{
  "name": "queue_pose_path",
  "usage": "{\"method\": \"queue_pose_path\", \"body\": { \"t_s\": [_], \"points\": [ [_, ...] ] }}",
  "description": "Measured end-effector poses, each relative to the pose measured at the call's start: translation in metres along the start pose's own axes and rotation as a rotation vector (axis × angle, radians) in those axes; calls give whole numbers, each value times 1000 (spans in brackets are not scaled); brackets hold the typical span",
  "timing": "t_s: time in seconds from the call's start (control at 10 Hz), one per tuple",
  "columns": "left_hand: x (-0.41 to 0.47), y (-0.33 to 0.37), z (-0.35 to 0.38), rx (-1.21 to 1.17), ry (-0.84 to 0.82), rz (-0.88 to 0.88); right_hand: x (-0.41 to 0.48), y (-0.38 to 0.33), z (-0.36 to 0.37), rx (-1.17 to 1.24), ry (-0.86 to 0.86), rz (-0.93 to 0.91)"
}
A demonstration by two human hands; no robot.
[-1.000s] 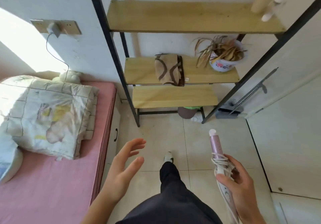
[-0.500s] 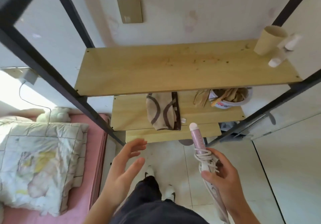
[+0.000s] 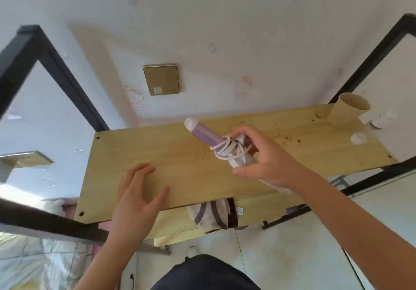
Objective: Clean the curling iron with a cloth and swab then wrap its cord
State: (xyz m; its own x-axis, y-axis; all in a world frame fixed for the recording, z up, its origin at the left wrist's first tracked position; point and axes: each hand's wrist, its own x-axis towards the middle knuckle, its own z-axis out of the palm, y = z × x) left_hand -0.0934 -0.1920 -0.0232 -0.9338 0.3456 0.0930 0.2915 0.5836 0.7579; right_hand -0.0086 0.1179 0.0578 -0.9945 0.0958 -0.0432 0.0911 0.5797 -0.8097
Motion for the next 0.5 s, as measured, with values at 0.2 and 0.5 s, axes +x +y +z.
{"method": "queue_pose_path", "body": {
  "t_s": [0.2, 0.5],
  "points": [
    [6, -8, 2, 152, 8, 2, 73, 9, -1, -429, -275, -130],
    [4, -5, 1, 134, 35, -5, 63, 20, 2, -328, -196, -171]
  ]
}}
